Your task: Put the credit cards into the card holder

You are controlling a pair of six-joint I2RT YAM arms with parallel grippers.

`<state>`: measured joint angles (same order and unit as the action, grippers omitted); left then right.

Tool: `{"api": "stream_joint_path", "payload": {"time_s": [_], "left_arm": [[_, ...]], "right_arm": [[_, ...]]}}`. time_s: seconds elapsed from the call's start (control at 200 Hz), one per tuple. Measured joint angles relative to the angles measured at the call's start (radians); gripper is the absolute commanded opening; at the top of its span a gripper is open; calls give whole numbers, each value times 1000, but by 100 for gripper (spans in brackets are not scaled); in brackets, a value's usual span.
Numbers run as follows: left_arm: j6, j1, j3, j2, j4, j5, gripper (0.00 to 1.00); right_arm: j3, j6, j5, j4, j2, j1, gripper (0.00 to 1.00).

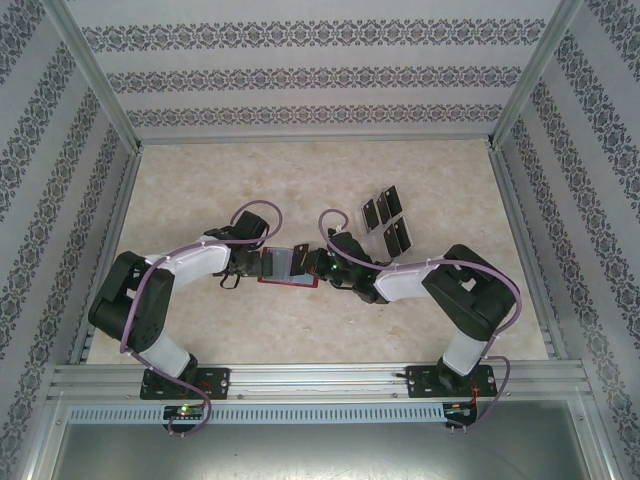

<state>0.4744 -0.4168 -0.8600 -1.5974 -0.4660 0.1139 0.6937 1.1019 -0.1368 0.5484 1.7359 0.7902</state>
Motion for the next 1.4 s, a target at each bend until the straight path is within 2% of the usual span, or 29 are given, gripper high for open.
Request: {"api": "stream_joint_path", "payload": {"time_s": [0.769,1.399], "left_arm": [[0,0,3,3,3,4,100],[5,0,0,10,-17,52,100]], "right_arm": [[-3,42,-4,120,91,6,0],[-3,79,-29,151,107,19,0]]}}
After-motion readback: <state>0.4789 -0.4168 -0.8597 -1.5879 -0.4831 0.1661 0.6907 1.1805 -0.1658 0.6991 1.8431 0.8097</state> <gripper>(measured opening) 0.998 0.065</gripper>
